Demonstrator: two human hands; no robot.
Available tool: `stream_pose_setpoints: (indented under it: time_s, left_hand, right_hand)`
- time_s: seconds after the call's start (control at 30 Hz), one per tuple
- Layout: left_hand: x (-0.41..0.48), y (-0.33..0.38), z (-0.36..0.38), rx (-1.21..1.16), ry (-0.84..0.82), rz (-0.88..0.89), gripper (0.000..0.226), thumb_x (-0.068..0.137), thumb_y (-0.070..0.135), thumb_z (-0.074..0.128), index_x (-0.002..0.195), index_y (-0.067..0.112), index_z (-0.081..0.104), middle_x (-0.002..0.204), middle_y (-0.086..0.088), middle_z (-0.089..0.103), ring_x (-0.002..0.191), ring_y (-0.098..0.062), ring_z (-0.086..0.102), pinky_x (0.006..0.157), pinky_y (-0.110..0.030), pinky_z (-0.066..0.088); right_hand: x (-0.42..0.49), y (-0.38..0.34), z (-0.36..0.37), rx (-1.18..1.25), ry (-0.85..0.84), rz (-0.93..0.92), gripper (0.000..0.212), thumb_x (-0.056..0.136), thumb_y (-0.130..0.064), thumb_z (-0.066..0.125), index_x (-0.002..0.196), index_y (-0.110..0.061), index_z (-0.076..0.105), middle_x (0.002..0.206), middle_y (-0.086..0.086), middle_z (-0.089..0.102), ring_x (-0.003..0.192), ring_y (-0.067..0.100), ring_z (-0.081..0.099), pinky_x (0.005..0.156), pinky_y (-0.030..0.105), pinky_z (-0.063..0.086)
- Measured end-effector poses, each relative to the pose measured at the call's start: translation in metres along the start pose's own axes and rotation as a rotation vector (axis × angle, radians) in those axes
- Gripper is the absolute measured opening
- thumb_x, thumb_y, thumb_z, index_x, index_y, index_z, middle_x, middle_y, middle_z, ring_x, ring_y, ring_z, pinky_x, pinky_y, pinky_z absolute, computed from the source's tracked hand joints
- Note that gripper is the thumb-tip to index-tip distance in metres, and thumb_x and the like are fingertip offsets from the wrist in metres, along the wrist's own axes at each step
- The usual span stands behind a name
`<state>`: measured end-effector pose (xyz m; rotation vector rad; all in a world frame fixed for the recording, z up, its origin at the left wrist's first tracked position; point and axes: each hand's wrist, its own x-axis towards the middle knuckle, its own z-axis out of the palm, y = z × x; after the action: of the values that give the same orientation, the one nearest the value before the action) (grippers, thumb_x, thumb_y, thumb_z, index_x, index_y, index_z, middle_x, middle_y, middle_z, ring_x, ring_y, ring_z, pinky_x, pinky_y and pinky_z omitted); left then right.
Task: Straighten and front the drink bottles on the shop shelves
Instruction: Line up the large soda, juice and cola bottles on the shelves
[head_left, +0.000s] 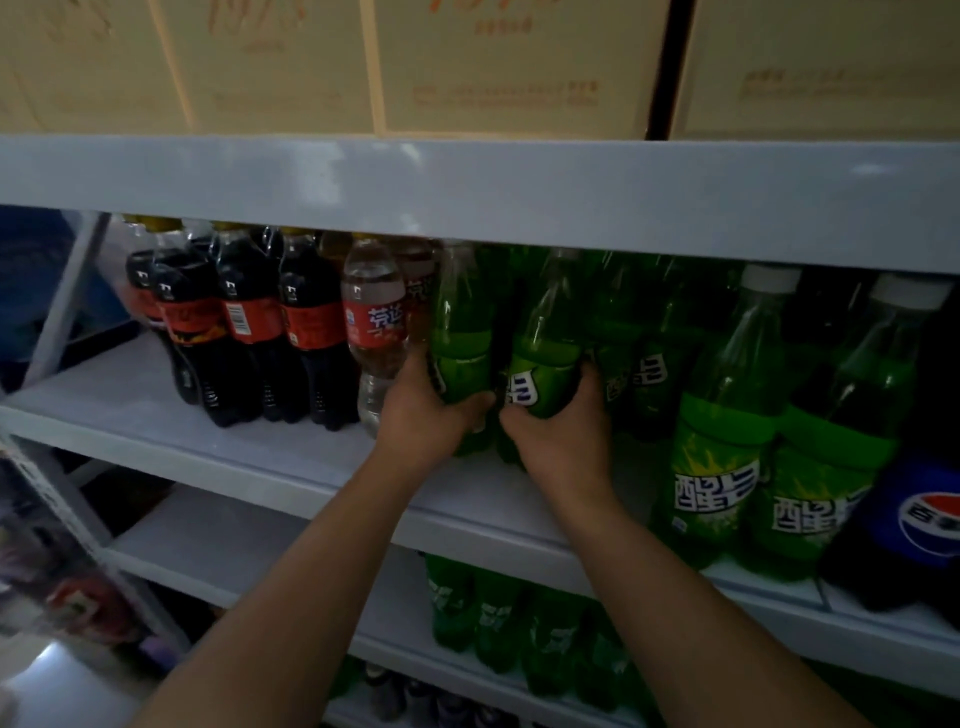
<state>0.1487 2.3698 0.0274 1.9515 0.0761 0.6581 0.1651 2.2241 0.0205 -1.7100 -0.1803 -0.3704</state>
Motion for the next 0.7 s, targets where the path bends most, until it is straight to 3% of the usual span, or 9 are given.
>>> stream_pose_setpoints:
  time_s: [0.07,0.13,0.27,0.33,0.4,0.47,0.53,0.6,0.7]
  left_hand:
    - [-0.003,-0.002,-0.004,0.012,-0.017,0.041,0.075,0.061,0.034,0.088,0.123,0.028,0.047,0.114,0.010,0.062,0.106,-0.010,0.060,0.089,-0.032,0.052]
    - [-0.007,-0.002,-0.009,0.039,-0.043,0.079,0.077,0.055,0.042,0.089,0.119,0.031,0.048,0.116,0.006,0.063,0.104,-0.009,0.061,0.088,-0.033,0.053]
    - [-0.013,0.005,-0.018,0.032,-0.160,0.095,0.080,0.045,0.065,0.080,0.113,0.040,0.047,0.103,0.026,0.060,0.093,0.017,0.056,0.074,-0.006,0.047]
    - [-0.011,0.005,-0.022,0.003,-0.246,0.101,0.074,0.047,0.059,0.081,0.110,0.046,0.044,0.096,0.036,0.059,0.090,0.027,0.051,0.068,0.003,0.042]
    - [-0.008,0.002,-0.026,-0.057,-0.392,0.096,0.075,0.057,0.050,0.087,0.117,0.049,0.042,0.106,0.037,0.060,0.101,0.019,0.054,0.077,-0.004,0.046]
    - [-0.003,-0.009,-0.032,-0.150,-0.520,0.039,0.079,0.068,0.035,0.082,0.134,0.039,0.039,0.123,0.020,0.061,0.114,-0.001,0.058,0.095,-0.028,0.050]
    - [0.001,-0.016,-0.037,-0.183,-0.558,0.029,0.076,0.069,0.026,0.078,0.136,0.029,0.042,0.124,0.010,0.063,0.115,-0.010,0.060,0.099,-0.041,0.049]
    - [0.002,-0.018,-0.037,-0.160,-0.545,0.054,0.069,0.064,0.031,0.083,0.125,0.035,0.052,0.115,0.011,0.068,0.106,-0.011,0.065,0.092,-0.041,0.053]
    - [-0.003,-0.013,-0.026,-0.110,-0.493,0.099,0.065,0.053,0.043,0.090,0.110,0.044,0.058,0.105,0.017,0.070,0.095,-0.004,0.067,0.082,-0.031,0.056]
  right_hand:
    - [-0.008,-0.001,-0.011,0.067,-0.065,0.016,0.071,0.062,-0.031,0.077,0.124,-0.043,0.043,0.099,-0.030,0.055,0.083,-0.016,0.055,0.067,0.006,0.041]
    - [-0.015,0.001,-0.021,0.098,-0.118,0.027,0.067,0.059,-0.033,0.074,0.119,-0.046,0.047,0.096,-0.030,0.061,0.086,-0.019,0.056,0.066,0.005,0.044]
    - [-0.022,0.003,-0.034,0.128,-0.175,0.009,0.056,0.059,-0.029,0.072,0.109,-0.048,0.055,0.099,-0.028,0.066,0.090,-0.007,0.063,0.068,0.009,0.050]
    - [-0.024,0.003,-0.033,0.110,-0.218,0.015,0.055,0.058,-0.032,0.069,0.107,-0.053,0.054,0.100,-0.028,0.066,0.092,-0.008,0.063,0.068,0.008,0.049]
    - [-0.025,0.001,-0.031,0.083,-0.260,0.048,0.054,0.058,-0.038,0.073,0.104,-0.058,0.052,0.101,-0.028,0.065,0.092,-0.010,0.061,0.067,0.006,0.047]
    - [-0.026,0.000,-0.030,0.068,-0.259,0.067,0.058,0.055,-0.044,0.081,0.103,-0.056,0.051,0.106,-0.021,0.064,0.091,-0.012,0.060,0.067,0.005,0.047]
    - [-0.027,-0.002,-0.032,0.036,-0.220,0.061,0.060,0.059,-0.038,0.086,0.103,-0.056,0.049,0.108,-0.024,0.061,0.090,-0.016,0.057,0.066,0.002,0.046]
    - [-0.029,-0.002,-0.035,0.029,-0.165,0.026,0.058,0.066,-0.027,0.085,0.104,-0.053,0.051,0.102,-0.026,0.065,0.092,-0.014,0.059,0.069,0.006,0.048]
    - [-0.036,-0.001,-0.040,0.009,-0.097,-0.027,0.052,0.072,-0.021,0.081,0.108,-0.049,0.055,0.102,-0.026,0.066,0.095,-0.006,0.062,0.077,0.015,0.053]
